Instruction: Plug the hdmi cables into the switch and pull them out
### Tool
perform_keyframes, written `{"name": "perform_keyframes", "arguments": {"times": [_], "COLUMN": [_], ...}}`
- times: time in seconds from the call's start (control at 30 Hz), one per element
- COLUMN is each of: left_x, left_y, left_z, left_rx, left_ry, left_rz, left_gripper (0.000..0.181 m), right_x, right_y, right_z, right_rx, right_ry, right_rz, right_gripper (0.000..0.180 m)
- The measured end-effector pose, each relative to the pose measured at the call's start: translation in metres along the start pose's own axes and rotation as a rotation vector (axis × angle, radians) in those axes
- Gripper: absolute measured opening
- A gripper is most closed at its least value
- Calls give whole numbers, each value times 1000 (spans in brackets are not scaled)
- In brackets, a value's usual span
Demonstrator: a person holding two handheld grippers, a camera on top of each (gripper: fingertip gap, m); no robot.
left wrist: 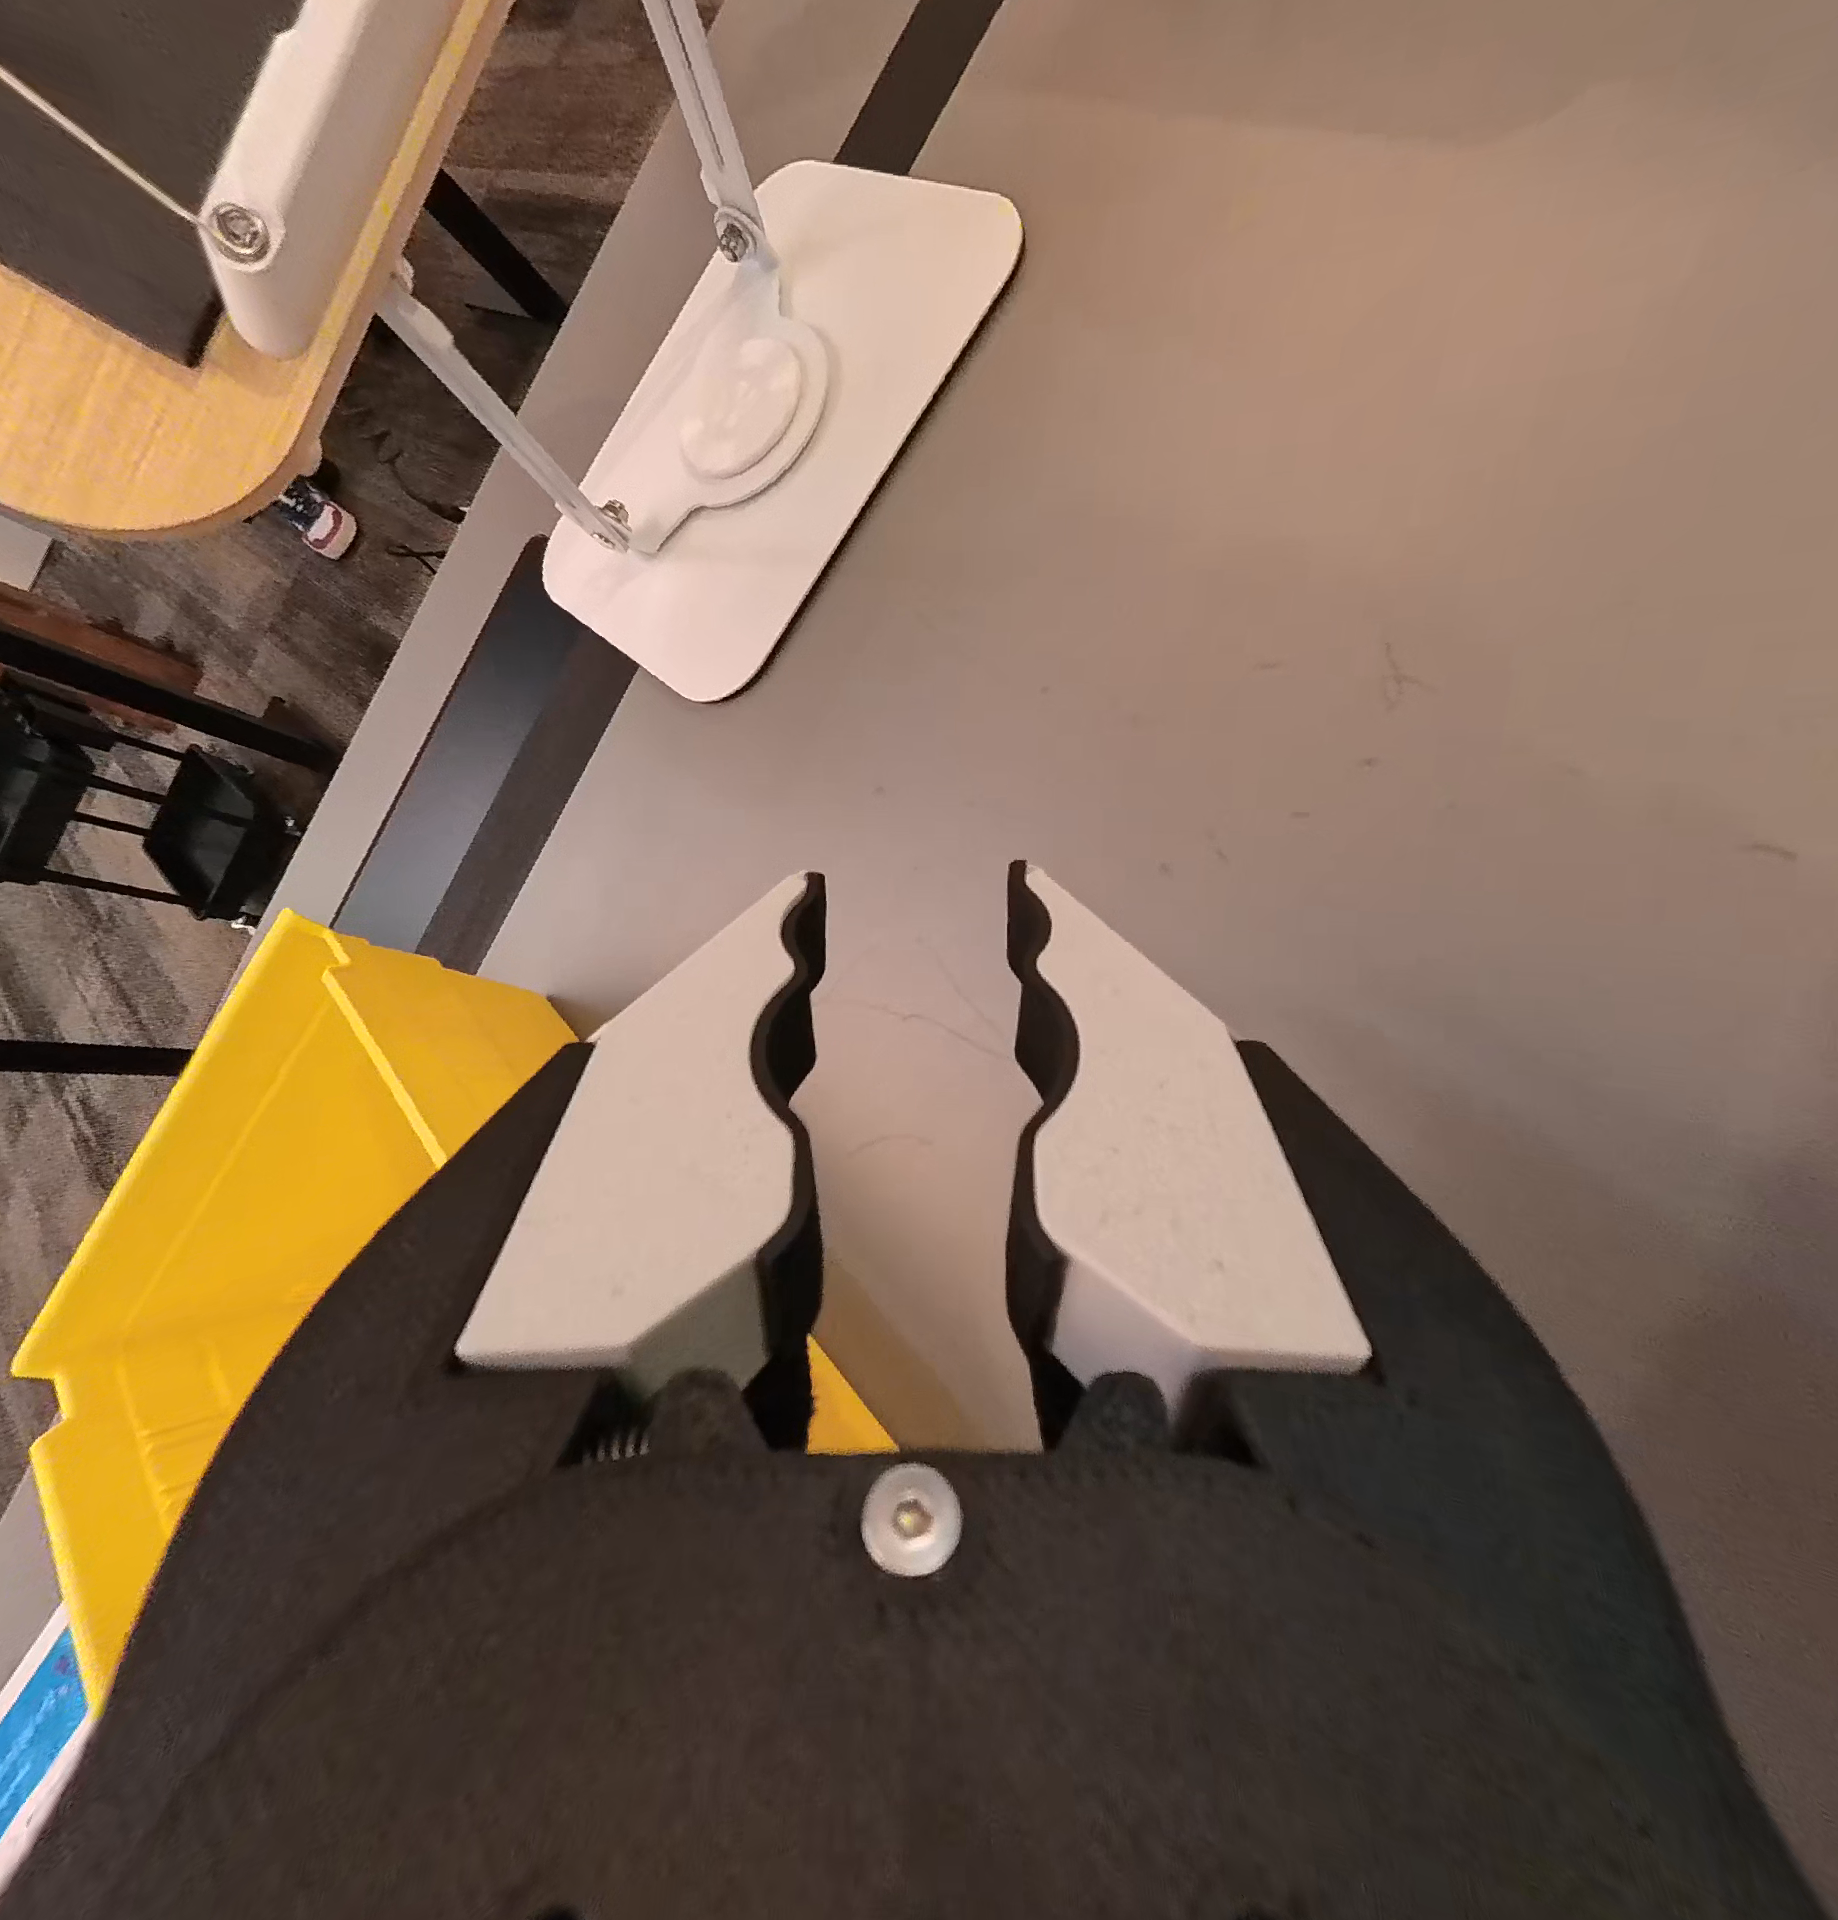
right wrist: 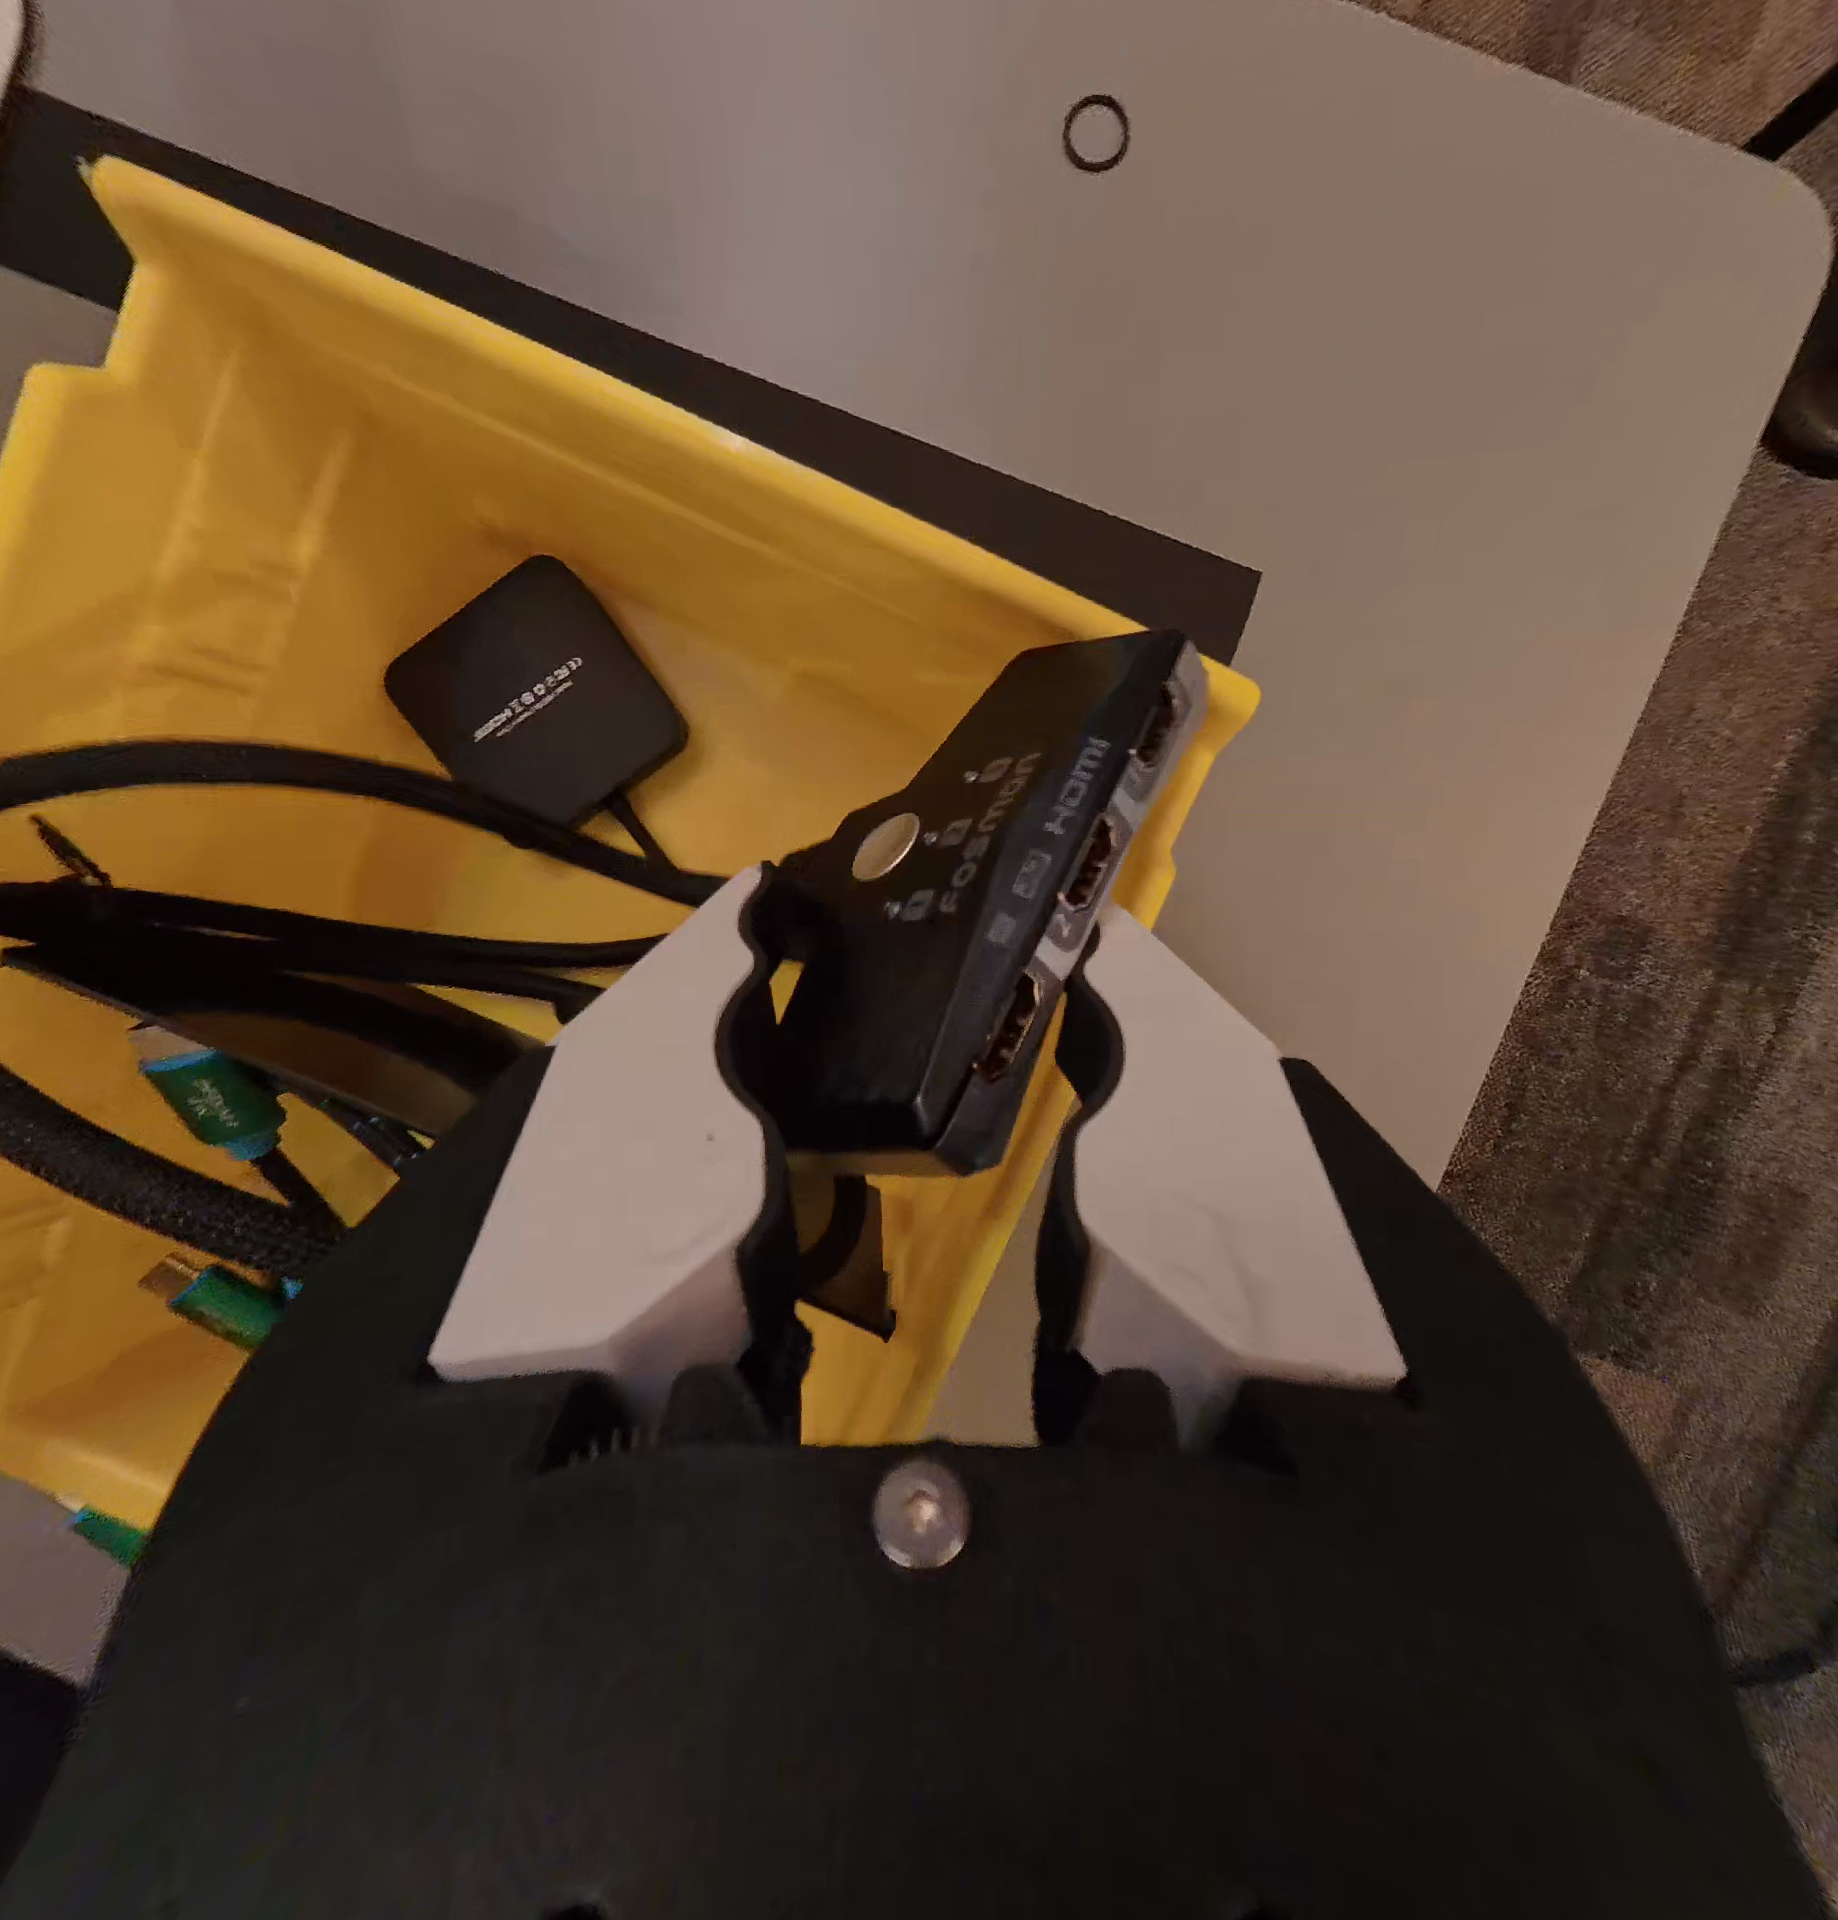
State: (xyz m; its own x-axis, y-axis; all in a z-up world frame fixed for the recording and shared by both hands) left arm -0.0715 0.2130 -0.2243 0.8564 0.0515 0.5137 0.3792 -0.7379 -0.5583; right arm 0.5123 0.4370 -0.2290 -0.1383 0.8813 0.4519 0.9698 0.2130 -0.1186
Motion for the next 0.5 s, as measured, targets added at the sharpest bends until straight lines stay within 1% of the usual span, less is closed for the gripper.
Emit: {"name": "perform_keyframes", "arguments": {"times": [0.07, 0.13, 0.23, 0.33, 0.5], "left_x": [-1, -2, -1, -1, -1], "left_y": [0, 0, 1, 2, 2], "left_z": [0, 1, 2, 3, 3], "left_rx": [-2, -5, -10, -13, -16], "left_ry": [-1, -4, -7, -9, -12], "left_rz": [-3, -4, -1, 2, 4], "left_gripper": [33, 33, 33, 34, 34], "right_x": [2, 3, 4, 5, 6], "right_y": [-1, 0, -1, -4, -8], "right_z": [-5, -10, -16, -22, -42], "right_rx": [26, 29, -36, -100, -163], "right_ry": [5, -3, -47, -87, -38], "right_rz": [3, -6, -82, -158, -210], "right_gripper": [58, 60, 63, 63, 63]}}
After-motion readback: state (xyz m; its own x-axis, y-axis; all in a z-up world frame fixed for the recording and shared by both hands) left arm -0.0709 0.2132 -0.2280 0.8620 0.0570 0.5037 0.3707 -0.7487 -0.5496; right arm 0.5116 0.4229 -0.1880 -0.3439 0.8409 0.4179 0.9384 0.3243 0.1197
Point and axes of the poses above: each gripper's, where its closed fingertips meet, z out along the fingers, x out of its top, y = z × x across the jaws, the point moved 8 cm from there along -z, back along the fingers, and after that the axes turned 13 degrees about z, right-handed, at the moved point
